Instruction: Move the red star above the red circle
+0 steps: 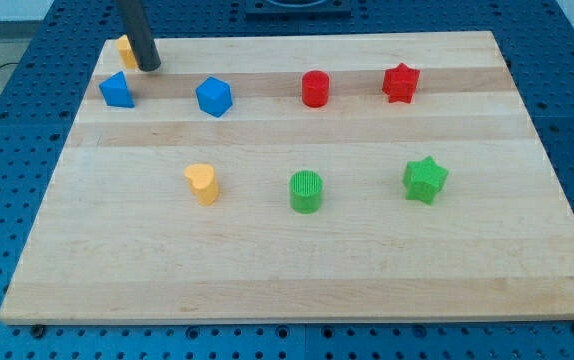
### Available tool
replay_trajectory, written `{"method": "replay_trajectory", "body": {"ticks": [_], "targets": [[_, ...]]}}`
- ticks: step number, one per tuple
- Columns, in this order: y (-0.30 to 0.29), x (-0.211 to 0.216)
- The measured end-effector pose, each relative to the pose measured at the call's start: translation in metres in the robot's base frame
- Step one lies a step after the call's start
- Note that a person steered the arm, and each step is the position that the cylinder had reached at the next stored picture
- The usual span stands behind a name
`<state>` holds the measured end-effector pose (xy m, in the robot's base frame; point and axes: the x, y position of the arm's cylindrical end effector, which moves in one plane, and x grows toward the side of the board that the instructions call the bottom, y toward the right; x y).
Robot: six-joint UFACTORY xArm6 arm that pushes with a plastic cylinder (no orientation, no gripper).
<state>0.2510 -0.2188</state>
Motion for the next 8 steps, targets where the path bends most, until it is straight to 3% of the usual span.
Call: {"method": "replay_trajectory", "body": {"ticks": [1, 3, 6, 7, 8], "targets": [[0.035, 0.012], [0.177, 0.000], [0.453, -0.011], [0.514, 0.027], [0.509, 0.069]]}}
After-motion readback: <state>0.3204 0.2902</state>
